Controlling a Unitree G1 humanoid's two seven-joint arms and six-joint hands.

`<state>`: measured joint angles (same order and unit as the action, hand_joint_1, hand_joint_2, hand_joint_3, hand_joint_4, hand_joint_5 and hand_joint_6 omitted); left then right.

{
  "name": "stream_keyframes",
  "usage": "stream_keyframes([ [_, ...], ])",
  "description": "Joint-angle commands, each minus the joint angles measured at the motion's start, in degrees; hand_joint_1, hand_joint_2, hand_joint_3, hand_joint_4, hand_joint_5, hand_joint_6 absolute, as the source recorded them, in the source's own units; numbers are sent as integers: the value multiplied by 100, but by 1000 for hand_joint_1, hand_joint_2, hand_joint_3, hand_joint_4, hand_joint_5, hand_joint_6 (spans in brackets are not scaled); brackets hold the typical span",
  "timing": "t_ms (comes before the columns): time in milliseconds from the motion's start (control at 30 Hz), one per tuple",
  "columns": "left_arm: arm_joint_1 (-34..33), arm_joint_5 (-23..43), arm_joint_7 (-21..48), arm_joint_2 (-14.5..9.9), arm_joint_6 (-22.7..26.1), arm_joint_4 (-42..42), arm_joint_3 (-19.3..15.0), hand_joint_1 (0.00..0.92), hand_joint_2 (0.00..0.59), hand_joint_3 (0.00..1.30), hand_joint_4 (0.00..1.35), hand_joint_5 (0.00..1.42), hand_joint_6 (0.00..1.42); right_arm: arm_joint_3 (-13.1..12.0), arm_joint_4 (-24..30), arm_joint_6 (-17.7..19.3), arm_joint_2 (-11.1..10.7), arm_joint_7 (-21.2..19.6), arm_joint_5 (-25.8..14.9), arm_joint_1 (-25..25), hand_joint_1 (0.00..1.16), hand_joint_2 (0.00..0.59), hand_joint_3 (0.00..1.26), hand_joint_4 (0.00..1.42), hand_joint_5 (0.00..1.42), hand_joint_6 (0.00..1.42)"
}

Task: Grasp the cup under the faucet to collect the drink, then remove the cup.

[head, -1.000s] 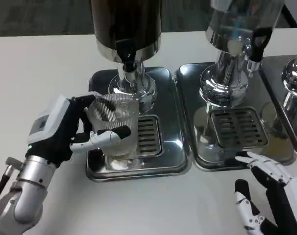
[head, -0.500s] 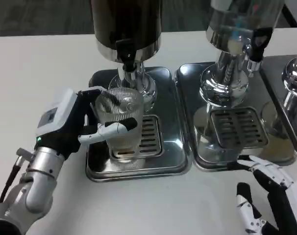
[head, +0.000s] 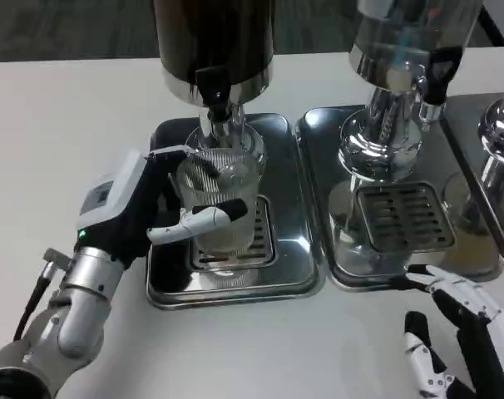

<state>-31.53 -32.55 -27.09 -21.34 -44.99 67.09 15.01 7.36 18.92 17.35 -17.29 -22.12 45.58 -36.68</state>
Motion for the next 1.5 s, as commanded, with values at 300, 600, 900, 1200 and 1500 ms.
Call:
stream_keyframes([
  [300,-97,116,197,27,75,66,58,234,42,493,650,955,1203,-79,117,-20,25,113,-38,-45,227,530,397,257,258,380],
  [600,-74,116,323,-22,223,40,106,128,24,291,496,763,1006,-82,107,-6,42,154,-60,-41,227,530,406,257,261,381],
  [900,-44,144,443,-36,271,39,105,111,21,272,466,737,956,-108,114,2,45,197,-90,-39,227,530,410,257,265,381],
  [1200,-18,202,622,-56,233,21,93,109,22,266,461,737,958,-113,105,8,53,193,-105,-20,227,530,410,257,272,385],
  [1500,34,356,879,-89,171,-31,92,85,14,244,447,723,959,-112,71,11,57,197,-122,34,229,536,411,257,273,400],
])
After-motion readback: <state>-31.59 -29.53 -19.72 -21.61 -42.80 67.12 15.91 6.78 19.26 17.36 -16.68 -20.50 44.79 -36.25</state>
